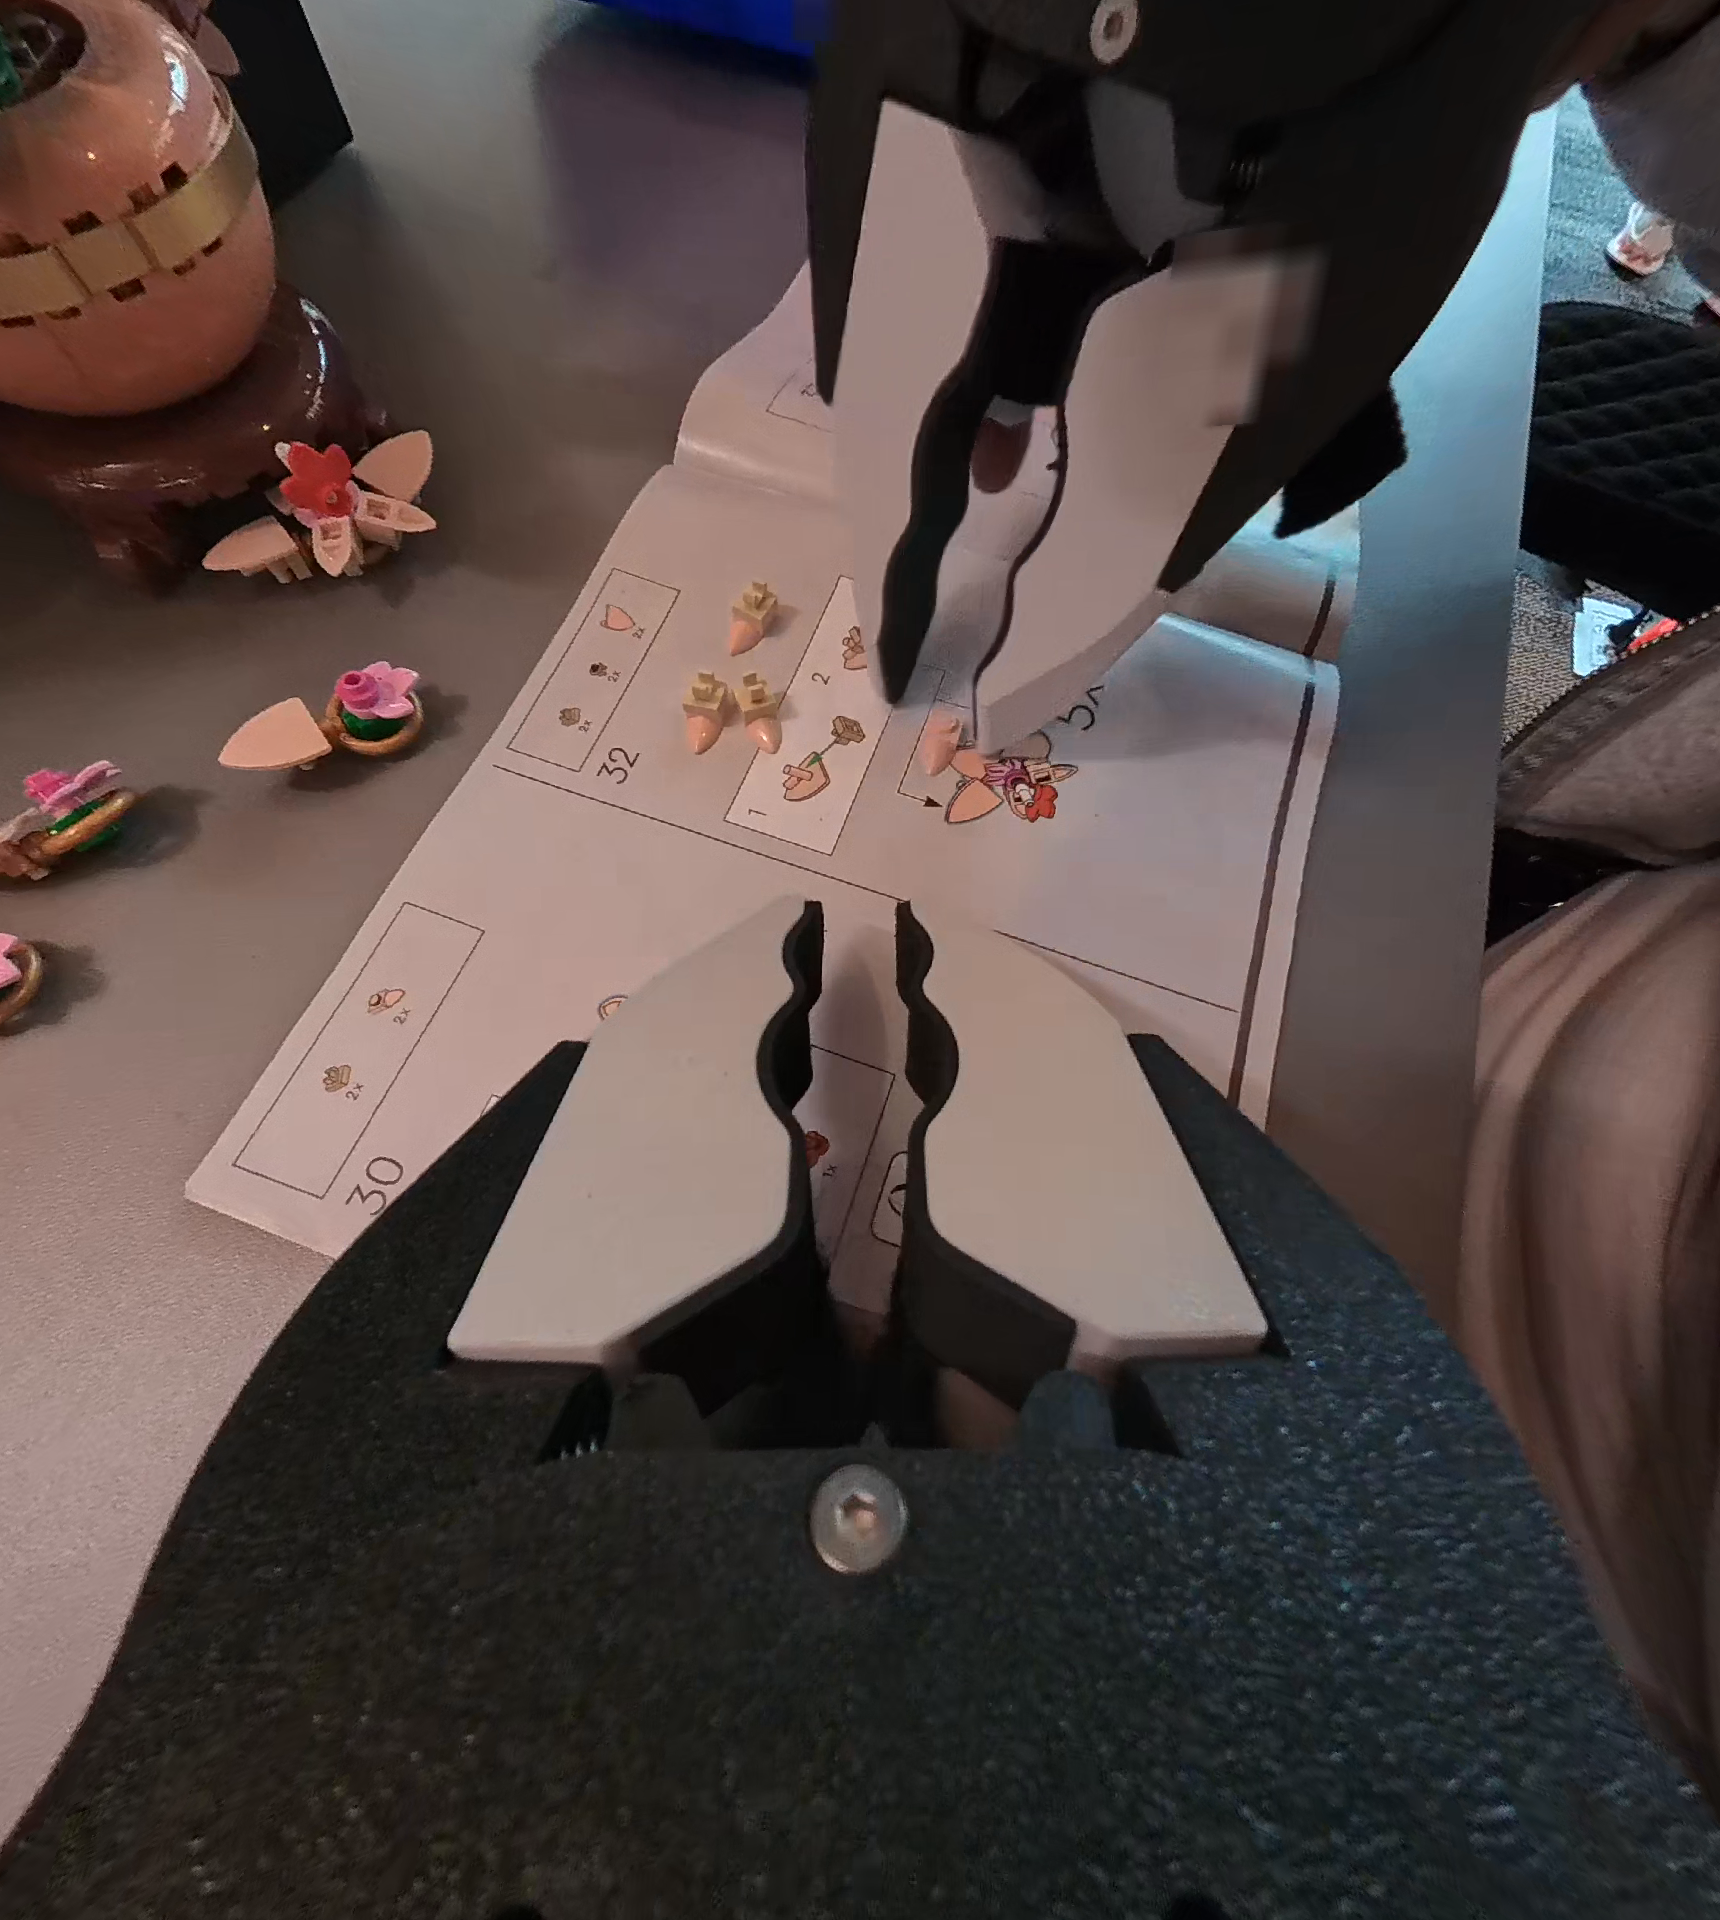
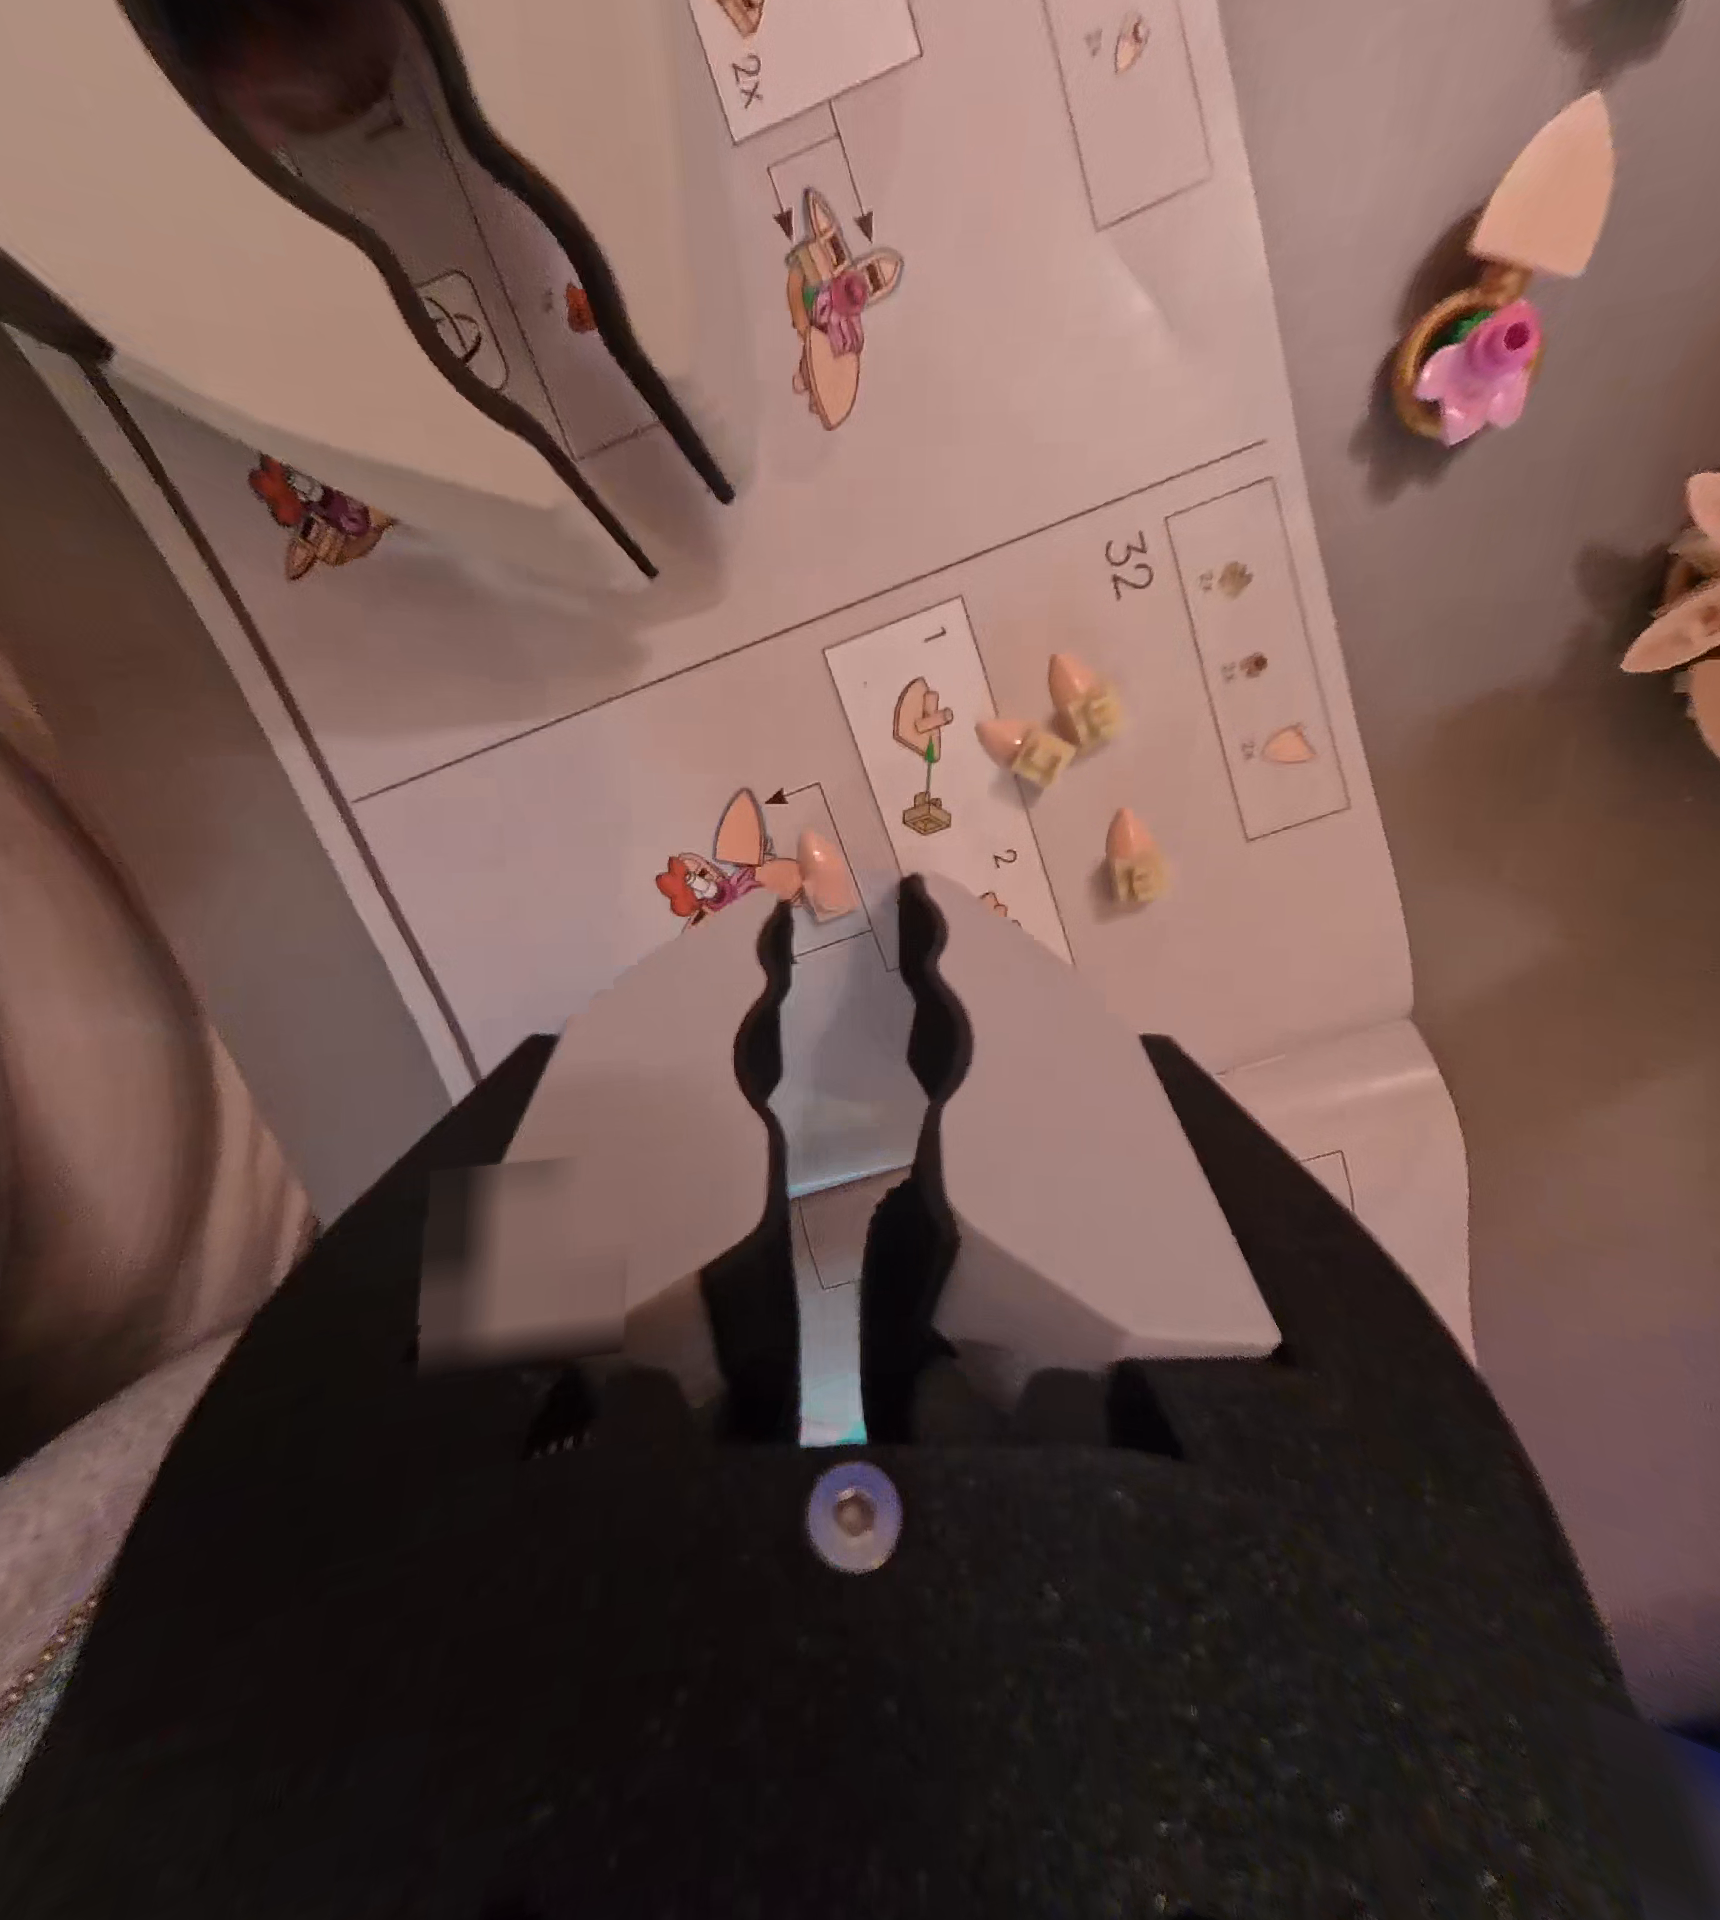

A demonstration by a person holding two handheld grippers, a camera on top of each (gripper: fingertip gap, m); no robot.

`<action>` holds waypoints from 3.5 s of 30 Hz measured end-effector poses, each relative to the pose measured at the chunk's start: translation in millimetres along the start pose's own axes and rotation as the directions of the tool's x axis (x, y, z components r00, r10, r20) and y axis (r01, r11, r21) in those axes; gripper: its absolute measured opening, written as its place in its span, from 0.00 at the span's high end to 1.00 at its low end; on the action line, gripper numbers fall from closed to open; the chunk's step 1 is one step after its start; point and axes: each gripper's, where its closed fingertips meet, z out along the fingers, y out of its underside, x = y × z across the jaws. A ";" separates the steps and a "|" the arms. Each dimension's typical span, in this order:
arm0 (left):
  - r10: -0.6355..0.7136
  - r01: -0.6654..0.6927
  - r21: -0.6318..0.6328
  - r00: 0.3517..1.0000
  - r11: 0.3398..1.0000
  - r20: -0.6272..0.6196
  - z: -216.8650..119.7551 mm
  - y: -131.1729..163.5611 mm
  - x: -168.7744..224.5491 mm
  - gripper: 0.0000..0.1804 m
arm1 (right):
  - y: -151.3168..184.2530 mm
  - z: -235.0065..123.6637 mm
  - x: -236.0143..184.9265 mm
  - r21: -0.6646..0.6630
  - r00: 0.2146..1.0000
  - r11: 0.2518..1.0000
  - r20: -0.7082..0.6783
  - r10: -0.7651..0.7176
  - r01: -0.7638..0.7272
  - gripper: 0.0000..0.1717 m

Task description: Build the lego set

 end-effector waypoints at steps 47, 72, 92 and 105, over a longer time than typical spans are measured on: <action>-0.032 0.032 -0.009 0.999 0.999 -0.033 0.4 1.8 1.3 0.93 | 66.1 -50.6 58.2 0.448 0.866 0.799 -0.099 0.490 -0.400 0.97; -0.041 0.040 -0.007 0.998 0.999 -0.050 -0.1 1.6 2.0 0.93 | -6.8 -5.0 -3.7 0.203 0.984 0.963 -0.024 -0.176 0.177 0.97; -0.049 0.048 -0.013 0.997 0.999 -0.060 0.4 2.2 2.5 0.93 | -6.1 -2.2 -3.9 0.341 0.984 0.934 0.170 0.053 -0.109 0.97; -0.070 0.069 -0.008 0.995 0.998 -0.074 -0.2 1.7 2.3 0.93 | -5.2 0.4 -4.6 0.390 0.961 0.906 0.272 0.058 -0.165 0.97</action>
